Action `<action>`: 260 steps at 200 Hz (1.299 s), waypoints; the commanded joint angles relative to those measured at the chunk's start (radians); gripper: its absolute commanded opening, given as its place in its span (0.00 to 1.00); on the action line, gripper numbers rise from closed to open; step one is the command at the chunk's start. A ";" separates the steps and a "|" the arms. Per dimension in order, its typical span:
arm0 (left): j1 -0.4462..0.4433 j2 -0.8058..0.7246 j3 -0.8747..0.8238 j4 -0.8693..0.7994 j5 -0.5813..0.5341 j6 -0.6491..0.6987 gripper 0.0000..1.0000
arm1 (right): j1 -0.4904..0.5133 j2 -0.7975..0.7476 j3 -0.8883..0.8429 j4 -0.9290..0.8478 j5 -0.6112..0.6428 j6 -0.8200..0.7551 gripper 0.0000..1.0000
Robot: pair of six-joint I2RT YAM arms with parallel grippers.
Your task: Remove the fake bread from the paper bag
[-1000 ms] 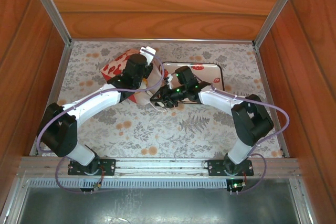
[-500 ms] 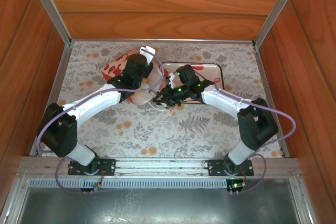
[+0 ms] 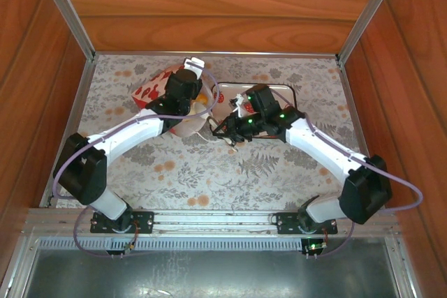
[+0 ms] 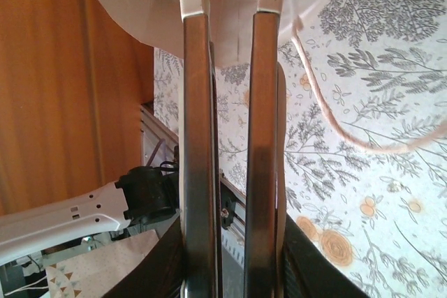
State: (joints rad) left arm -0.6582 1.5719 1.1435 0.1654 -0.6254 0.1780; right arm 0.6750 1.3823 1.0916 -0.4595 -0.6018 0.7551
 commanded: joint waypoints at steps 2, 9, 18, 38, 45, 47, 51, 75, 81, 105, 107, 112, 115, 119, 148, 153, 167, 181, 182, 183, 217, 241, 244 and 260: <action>0.026 0.008 0.029 0.025 -0.048 -0.039 0.00 | 0.008 -0.070 0.029 -0.084 0.037 -0.033 0.00; 0.029 0.009 0.030 0.025 -0.046 -0.045 0.00 | 0.008 -0.081 0.031 -0.108 0.046 -0.033 0.00; 0.037 0.011 0.033 0.025 -0.041 -0.048 0.00 | 0.008 -0.098 0.032 -0.136 0.056 -0.031 0.00; 0.048 0.020 0.041 0.024 -0.029 -0.039 0.00 | 0.008 -0.144 0.029 -0.178 0.082 -0.028 0.00; 0.050 0.022 0.043 0.024 -0.029 -0.035 0.00 | 0.008 -0.163 0.026 -0.190 0.097 -0.020 0.00; 0.051 0.022 0.044 0.025 -0.029 -0.035 0.00 | 0.008 -0.169 0.027 -0.194 0.102 -0.017 0.00; 0.052 0.023 0.046 0.025 -0.029 -0.031 0.00 | 0.008 -0.180 0.025 -0.204 0.111 -0.014 0.00; 0.058 0.018 0.042 0.025 -0.027 -0.031 0.00 | 0.000 -0.245 0.043 -0.300 0.193 -0.005 0.00; 0.059 0.015 0.040 0.025 -0.024 -0.032 0.00 | -0.005 -0.263 0.049 -0.321 0.210 -0.004 0.00; 0.060 0.004 0.028 0.025 -0.014 -0.032 0.00 | -0.036 -0.334 0.070 -0.392 0.261 -0.003 0.00; 0.060 0.003 0.026 0.025 -0.013 -0.032 0.00 | -0.041 -0.340 0.073 -0.399 0.263 -0.003 0.00; 0.060 -0.001 0.022 0.024 -0.010 -0.034 0.00 | -0.054 -0.352 0.079 -0.415 0.270 -0.005 0.01; 0.060 -0.004 0.020 0.024 -0.010 -0.035 0.00 | -0.064 -0.358 0.082 -0.424 0.273 -0.006 0.01; 0.060 -0.006 0.017 0.025 -0.008 -0.034 0.00 | -0.076 -0.365 0.087 -0.438 0.276 -0.008 0.01; 0.061 -0.032 -0.006 0.025 0.002 -0.034 0.00 | -0.196 -0.401 0.105 -0.518 0.281 -0.029 0.02; 0.061 -0.039 -0.011 0.024 0.008 -0.035 0.00 | -0.221 -0.404 0.102 -0.523 0.271 -0.033 0.03; 0.060 -0.060 -0.023 0.025 0.026 -0.039 0.00 | -0.293 -0.402 0.093 -0.526 0.231 -0.042 0.03; 0.060 -0.083 -0.038 0.025 0.054 -0.041 0.00 | -0.357 -0.385 0.087 -0.529 0.194 -0.054 0.03; 0.060 -0.085 -0.038 0.025 0.056 -0.041 0.00 | -0.361 -0.384 0.087 -0.530 0.192 -0.056 0.03; 0.060 -0.086 -0.039 0.024 0.058 -0.041 0.00 | -0.365 -0.381 0.087 -0.530 0.190 -0.056 0.03; 0.060 -0.146 -0.074 0.024 0.152 -0.035 0.00 | -0.497 -0.295 0.102 -0.536 0.106 -0.094 0.03; 0.060 -0.173 -0.099 0.025 0.169 -0.028 0.00 | -0.581 -0.238 0.103 -0.522 0.034 -0.105 0.03; 0.060 -0.175 -0.100 0.024 0.170 -0.025 0.00 | -0.592 -0.231 0.103 -0.522 0.028 -0.105 0.03; 0.060 -0.178 -0.108 0.024 0.167 -0.018 0.00 | -0.637 -0.194 0.104 -0.520 -0.011 -0.116 0.03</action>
State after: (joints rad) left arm -0.6033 1.4242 1.0428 0.1551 -0.4858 0.1577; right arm 0.0963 1.1606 1.1709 -1.0039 -0.4889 0.6861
